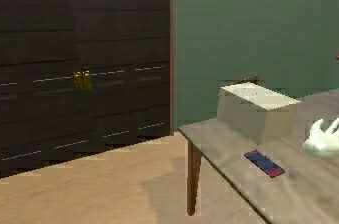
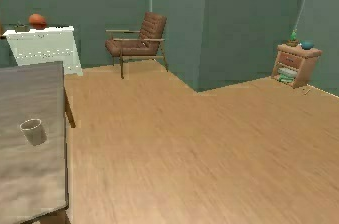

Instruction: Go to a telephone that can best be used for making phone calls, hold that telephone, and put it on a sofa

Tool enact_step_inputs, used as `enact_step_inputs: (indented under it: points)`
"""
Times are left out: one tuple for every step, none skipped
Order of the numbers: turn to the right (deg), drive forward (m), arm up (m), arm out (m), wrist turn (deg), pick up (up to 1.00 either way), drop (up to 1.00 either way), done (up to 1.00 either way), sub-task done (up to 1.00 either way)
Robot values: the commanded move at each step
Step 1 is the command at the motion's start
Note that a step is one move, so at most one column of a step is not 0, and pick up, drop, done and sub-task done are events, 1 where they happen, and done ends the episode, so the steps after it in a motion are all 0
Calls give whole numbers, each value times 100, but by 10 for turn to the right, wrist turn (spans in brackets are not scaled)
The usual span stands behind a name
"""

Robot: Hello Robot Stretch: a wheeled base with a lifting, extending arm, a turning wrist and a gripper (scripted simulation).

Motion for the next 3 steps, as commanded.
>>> enact_step_inputs:
  points:
    - [0,40,0,0,0,0,0,0,0]
    - [-360,0,0,0,0,0,0,0,0]
    - [0,0,50,0,0,0,0,0,0]
